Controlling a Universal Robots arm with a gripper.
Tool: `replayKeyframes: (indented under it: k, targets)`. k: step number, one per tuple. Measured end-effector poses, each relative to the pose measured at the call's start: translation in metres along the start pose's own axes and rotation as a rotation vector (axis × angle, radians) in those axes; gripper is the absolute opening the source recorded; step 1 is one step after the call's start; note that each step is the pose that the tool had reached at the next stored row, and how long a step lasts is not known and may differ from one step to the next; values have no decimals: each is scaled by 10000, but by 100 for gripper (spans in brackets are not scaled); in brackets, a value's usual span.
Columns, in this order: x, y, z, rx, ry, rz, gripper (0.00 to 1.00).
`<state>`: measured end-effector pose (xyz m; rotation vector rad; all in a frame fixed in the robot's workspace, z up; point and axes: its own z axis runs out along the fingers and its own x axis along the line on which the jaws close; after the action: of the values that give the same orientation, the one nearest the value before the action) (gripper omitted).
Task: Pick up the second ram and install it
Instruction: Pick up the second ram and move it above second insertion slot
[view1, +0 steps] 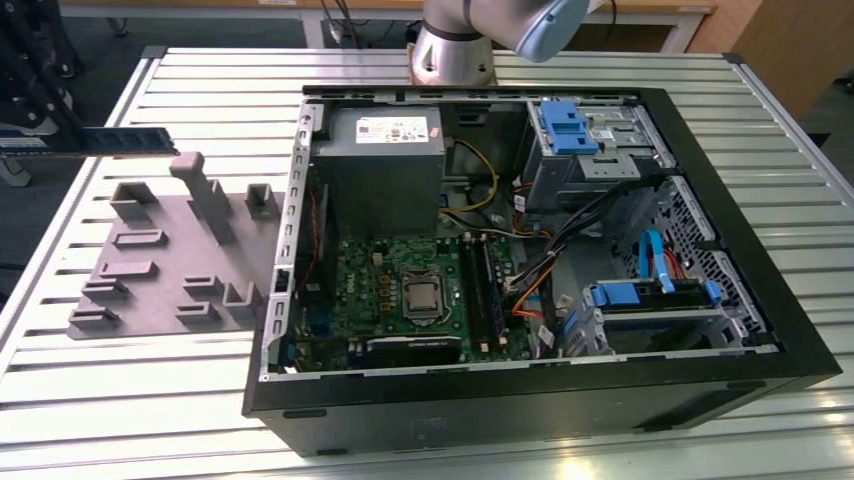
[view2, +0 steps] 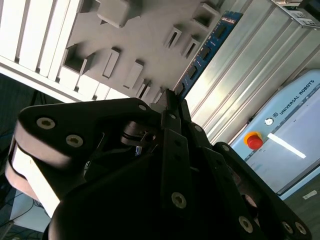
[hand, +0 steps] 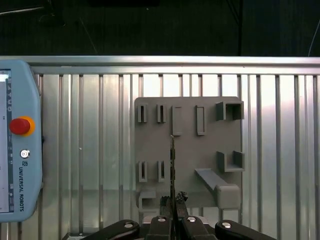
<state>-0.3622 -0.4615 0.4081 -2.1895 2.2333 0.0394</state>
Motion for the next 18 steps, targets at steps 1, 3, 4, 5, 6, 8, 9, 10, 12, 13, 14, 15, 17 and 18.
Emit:
replayKeyframes:
  k: [1,3,4,5,6,8,9,10,12,13,14,15,17,18]
  targets:
    - [0,-13,0,0,0,0,14]
    - [-1,-37,0,0,0,0,14]
    - [-1,-47,0,0,0,0,14]
    - [-1,-56,0,0,-1,0,14]
    - [-1,-65,0,0,0,0,14]
    - [-2,-87,-1,0,0,0,14]
    - [-2,-100,-1,0,0,0,14]
    - [-3,-116,-1,0,0,0,14]
    - [-3,-147,-1,0,0,0,14]
    - [-3,-164,-1,0,-1,0,14]
    - [-4,-181,-2,0,0,0,14]
    - [-4,-200,-2,0,0,0,14]
    - [-5,-237,-2,0,0,0,14]
    - [-5,-254,-2,0,-1,0,14]
